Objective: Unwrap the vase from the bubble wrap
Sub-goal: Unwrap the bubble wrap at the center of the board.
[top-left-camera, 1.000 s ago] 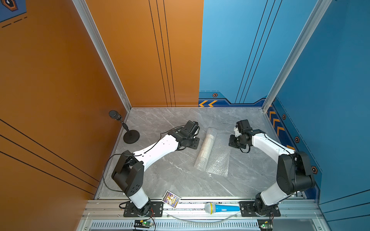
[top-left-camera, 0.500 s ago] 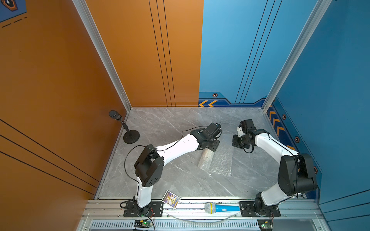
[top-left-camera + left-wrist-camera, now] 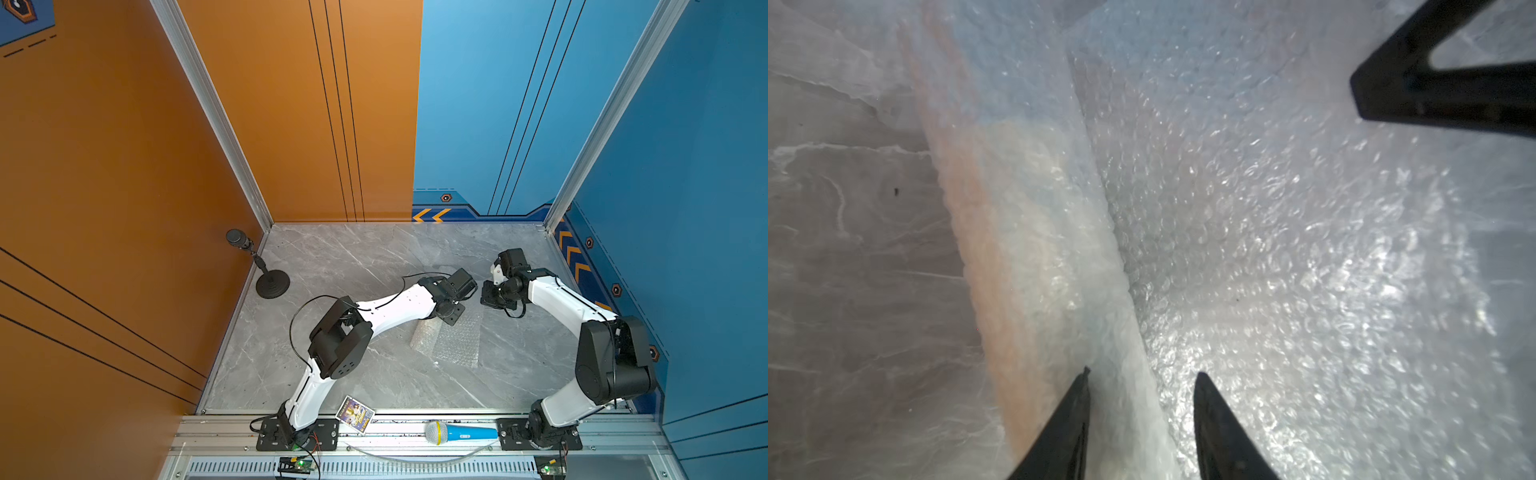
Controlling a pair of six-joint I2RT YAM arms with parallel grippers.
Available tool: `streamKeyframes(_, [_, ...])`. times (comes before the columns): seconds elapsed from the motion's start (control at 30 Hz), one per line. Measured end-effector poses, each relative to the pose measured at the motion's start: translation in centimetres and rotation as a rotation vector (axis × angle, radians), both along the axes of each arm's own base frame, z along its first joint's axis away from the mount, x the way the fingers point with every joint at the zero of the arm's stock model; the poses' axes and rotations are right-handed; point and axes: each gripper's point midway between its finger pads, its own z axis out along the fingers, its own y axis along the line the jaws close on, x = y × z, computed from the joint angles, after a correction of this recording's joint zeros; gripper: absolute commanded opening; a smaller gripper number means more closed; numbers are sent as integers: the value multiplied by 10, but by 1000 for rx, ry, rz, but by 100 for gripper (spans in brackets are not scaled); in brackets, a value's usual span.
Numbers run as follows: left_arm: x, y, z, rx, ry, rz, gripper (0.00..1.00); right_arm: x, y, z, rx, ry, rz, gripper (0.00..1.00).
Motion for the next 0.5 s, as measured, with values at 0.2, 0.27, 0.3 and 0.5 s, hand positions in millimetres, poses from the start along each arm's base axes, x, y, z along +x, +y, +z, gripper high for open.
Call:
streamKeyframes(0.2, [10,15,-1,62,-36,19,43,0,0,0,2,0,0,0])
streamKeyframes(0.27, [14,20,-1,73,-42,30,43,0,0,0,2,0,-1,0])
streamKeyframes(0.3, [17,24,-1,79,-44,39,43,0,0,0,2,0,-1,0])
streamKeyframes(0.5, [34,48,-7,103,-41,97,42,1,-4,0,5,1,-11,0])
